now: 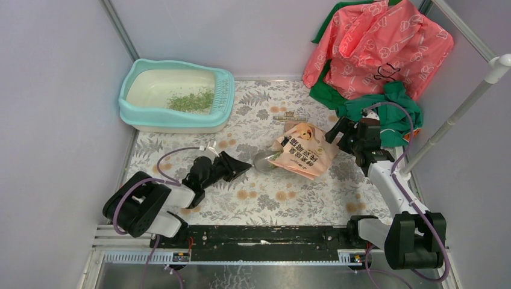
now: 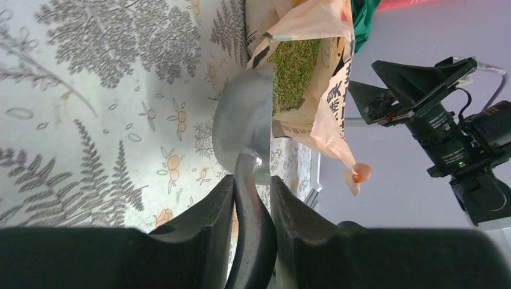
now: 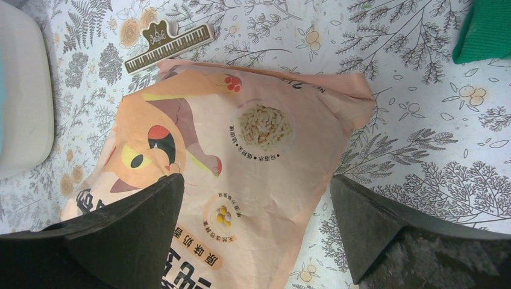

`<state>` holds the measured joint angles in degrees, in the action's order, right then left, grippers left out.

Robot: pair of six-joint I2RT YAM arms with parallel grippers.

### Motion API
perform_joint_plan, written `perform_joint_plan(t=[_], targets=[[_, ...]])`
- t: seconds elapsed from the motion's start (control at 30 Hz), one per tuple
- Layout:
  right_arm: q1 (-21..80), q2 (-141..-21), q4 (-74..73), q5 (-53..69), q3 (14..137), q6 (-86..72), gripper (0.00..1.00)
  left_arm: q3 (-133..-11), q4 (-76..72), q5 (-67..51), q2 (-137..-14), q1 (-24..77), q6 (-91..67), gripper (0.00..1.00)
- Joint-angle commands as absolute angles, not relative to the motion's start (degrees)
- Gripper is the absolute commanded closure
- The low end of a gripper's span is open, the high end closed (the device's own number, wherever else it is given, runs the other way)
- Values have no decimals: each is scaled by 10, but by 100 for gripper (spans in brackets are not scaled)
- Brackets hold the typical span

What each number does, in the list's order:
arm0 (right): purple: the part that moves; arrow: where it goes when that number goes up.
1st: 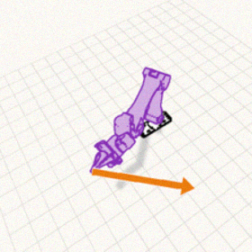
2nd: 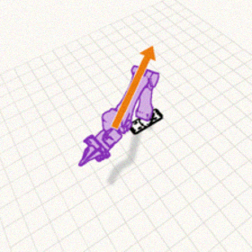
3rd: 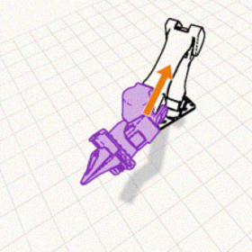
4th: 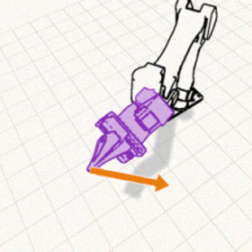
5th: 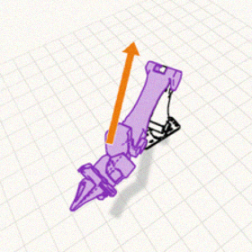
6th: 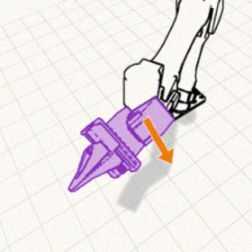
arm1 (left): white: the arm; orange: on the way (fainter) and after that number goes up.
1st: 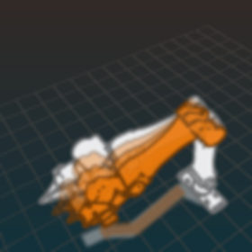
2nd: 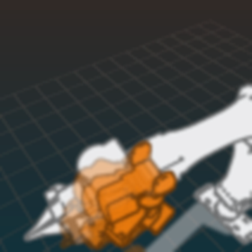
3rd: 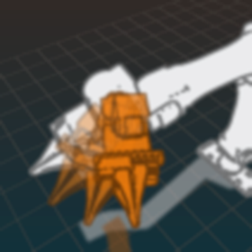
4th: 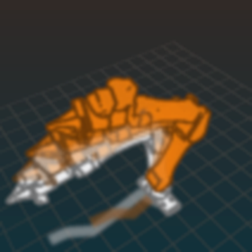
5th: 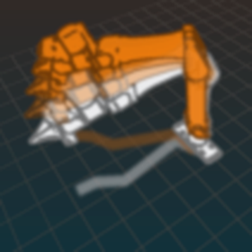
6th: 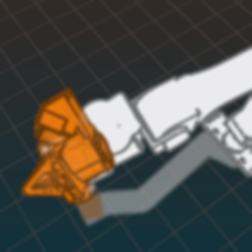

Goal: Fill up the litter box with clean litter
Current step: 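Scoop the cat litter from the cat litter bag.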

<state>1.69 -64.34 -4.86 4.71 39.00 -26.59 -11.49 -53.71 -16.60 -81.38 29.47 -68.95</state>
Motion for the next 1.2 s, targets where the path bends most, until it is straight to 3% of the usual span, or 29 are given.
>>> perform_joint_plan(t=[0.0, 0.3, 0.4, 0.77, 1.17], targets=[[15, -633, -41, 65, 392, -260, 1, -74, -646, -146, -820, 281, -732, 100], [15, -635, -35, 72, 389, -264, 1, -36, -919, -180, -996, 261, -806, 100], [15, -634, -37, 70, 389, -261, 1, -51, -925, -185, -1033, 262, -806, 100], [15, -633, -33, 77, 389, -260, 1, -1, -923, -156, -943, 234, -822, 100], [16, -634, -31, 85, 390, -260, 1, 41, -880, -216, -833, 134, -872, 100]])
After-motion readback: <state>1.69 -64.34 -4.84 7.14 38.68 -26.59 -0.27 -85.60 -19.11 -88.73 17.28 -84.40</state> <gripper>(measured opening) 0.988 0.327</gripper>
